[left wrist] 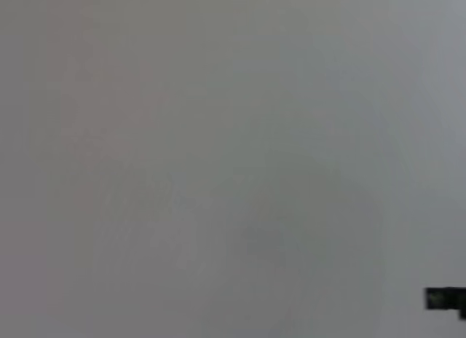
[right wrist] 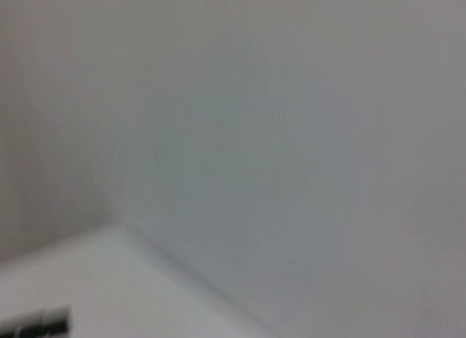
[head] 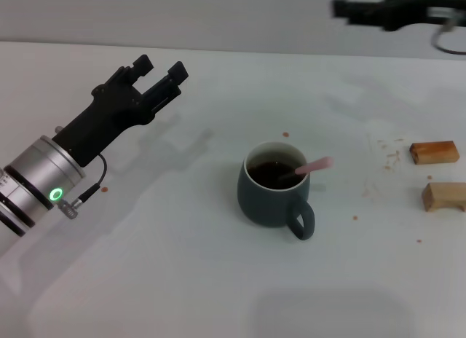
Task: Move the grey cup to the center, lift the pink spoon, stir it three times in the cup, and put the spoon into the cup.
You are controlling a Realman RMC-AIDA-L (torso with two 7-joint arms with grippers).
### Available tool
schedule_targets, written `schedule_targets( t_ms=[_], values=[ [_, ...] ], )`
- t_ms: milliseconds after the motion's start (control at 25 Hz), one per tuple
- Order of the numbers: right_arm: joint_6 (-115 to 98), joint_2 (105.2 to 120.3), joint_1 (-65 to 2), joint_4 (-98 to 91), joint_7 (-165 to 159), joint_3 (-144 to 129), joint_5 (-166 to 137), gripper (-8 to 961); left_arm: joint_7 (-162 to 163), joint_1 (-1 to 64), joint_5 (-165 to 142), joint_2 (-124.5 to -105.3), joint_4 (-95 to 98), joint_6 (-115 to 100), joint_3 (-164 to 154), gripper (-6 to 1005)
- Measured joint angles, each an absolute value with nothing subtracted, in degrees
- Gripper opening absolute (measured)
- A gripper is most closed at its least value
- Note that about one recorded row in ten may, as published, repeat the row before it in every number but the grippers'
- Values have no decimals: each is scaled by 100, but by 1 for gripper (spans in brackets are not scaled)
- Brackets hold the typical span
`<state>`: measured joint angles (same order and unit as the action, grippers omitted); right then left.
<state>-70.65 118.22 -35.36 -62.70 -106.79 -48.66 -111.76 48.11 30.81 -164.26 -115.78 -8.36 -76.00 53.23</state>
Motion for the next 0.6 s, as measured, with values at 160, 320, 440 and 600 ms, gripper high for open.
schedule_targets(
  t_ms=[160, 320, 440, 600],
  values=[
    [-6975, 11887, -2440, -5896, -8561, -4831, -8738, 631, 4771, 2993, -16424, -11574, -846, -7748, 5365, 829],
    [-7267, 11893, -1896, -5087, -6842, -4845, -6888, 631, 4696, 2956, -16417, -11574, -842, -7880, 5382, 829],
    [-7728, 11894, -1609, -4260, -5560, -4765, -5679, 631, 3958, 2630, -16386, -11640, -876, -8616, 5737, 829],
    [-8400, 11894, -1473, -3068, -4076, -4583, -4281, 631, 3373, 2240, -16381, -11798, -935, -9023, 6494, 829]
  ],
)
